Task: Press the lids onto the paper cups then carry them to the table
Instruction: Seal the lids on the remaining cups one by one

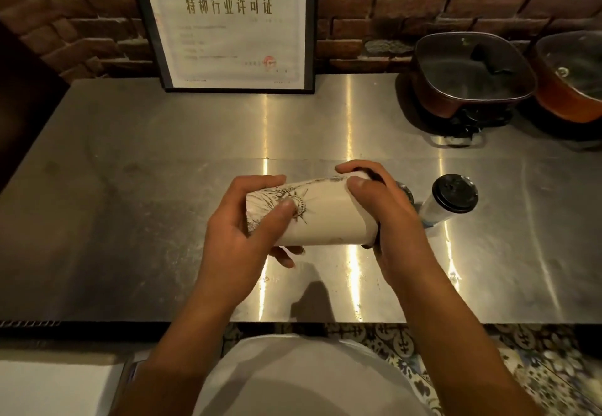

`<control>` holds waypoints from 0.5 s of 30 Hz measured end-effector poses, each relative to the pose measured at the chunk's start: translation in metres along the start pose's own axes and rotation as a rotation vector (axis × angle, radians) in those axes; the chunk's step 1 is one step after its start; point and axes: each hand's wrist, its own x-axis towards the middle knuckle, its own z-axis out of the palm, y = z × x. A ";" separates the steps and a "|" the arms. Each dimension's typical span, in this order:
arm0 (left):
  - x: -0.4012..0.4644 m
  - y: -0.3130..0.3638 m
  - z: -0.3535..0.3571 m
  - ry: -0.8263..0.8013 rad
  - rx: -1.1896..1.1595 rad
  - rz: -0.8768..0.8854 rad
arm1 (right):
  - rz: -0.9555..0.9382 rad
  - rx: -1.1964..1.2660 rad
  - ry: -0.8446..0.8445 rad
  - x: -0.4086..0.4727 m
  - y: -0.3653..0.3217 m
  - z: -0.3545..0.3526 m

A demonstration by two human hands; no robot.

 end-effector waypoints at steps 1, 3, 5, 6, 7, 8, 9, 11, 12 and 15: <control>0.000 -0.001 0.003 0.018 -0.039 -0.084 | -0.083 -0.060 -0.008 -0.001 0.002 -0.001; 0.001 -0.002 0.005 0.030 -0.115 -0.234 | -0.186 -0.163 -0.054 -0.002 0.006 -0.003; 0.001 -0.004 0.004 0.009 -0.138 -0.281 | -0.188 -0.213 -0.081 0.000 0.006 -0.004; 0.001 -0.004 0.003 -0.005 -0.126 -0.263 | -0.168 -0.219 -0.077 0.001 0.005 -0.005; 0.001 -0.004 0.000 -0.015 -0.092 -0.217 | -0.133 -0.204 -0.064 0.002 0.003 -0.004; 0.002 -0.003 -0.003 -0.029 -0.042 -0.148 | -0.080 -0.158 -0.054 0.004 0.002 -0.004; 0.002 -0.003 -0.006 -0.061 0.005 -0.061 | -0.017 -0.087 -0.047 0.005 0.000 -0.002; 0.004 -0.003 -0.010 -0.131 0.066 0.094 | 0.118 0.082 -0.022 0.008 -0.006 0.002; 0.005 -0.004 -0.012 -0.150 0.096 0.143 | 0.184 0.152 0.002 0.009 -0.007 0.004; 0.009 -0.011 -0.017 -0.174 0.202 0.199 | 0.300 0.260 0.050 0.012 -0.006 0.007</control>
